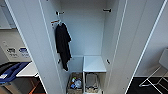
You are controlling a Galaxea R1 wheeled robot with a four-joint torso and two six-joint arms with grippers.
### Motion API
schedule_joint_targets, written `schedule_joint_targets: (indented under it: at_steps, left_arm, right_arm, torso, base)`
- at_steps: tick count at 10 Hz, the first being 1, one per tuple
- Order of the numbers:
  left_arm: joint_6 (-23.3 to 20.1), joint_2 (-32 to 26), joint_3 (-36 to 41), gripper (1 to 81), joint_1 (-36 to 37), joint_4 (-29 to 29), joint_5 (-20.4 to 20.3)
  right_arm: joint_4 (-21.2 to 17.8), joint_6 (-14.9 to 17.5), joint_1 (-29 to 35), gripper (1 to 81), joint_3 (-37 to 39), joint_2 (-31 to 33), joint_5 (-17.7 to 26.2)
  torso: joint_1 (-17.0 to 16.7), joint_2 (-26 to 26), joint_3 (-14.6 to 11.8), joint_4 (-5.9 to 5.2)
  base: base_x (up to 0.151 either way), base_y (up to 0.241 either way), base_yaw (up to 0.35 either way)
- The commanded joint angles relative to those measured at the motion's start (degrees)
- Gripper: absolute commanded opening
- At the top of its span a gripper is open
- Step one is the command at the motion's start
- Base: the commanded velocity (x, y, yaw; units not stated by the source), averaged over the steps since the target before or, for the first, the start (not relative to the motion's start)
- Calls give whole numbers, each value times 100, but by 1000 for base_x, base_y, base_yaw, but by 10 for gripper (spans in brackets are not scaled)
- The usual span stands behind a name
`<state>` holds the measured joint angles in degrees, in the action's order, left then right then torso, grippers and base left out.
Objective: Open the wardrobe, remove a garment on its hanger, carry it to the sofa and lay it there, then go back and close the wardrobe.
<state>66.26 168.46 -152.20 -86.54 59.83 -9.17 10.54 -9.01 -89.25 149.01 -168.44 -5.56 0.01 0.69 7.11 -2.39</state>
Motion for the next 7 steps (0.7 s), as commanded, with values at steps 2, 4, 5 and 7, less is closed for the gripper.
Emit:
schedule_joint_targets:
  at_steps: [2, 4, 5, 7]
  left_arm:
    - [-1018, 197, -3, 811, 273, -789, 1734]
    - [-3806, 162, -12, 811, 299, -3454, 1630]
    - [-5141, 136, -12, 811, 300, -4754, 1454]
    - [-5870, 162, -11, 811, 300, -5728, 1286]
  right_arm:
    - [79, 4, 227, 811, -4, -8, 354]
    - [79, 4, 201, 811, 31, -8, 327]
    - [62, 4, 201, 811, 48, -8, 319]
    - [35, 4, 209, 811, 49, -35, 362]
  torso:
    - [0, 0, 0, 0]
    - [0, 0, 0, 0]
    - [0, 0, 0, 0]
    - [0, 0, 0, 0]
  base:
    - [0, 0, 0]
    - [0, 0, 0]
    - [0, 0, 0]
    - [0, 0, 0]
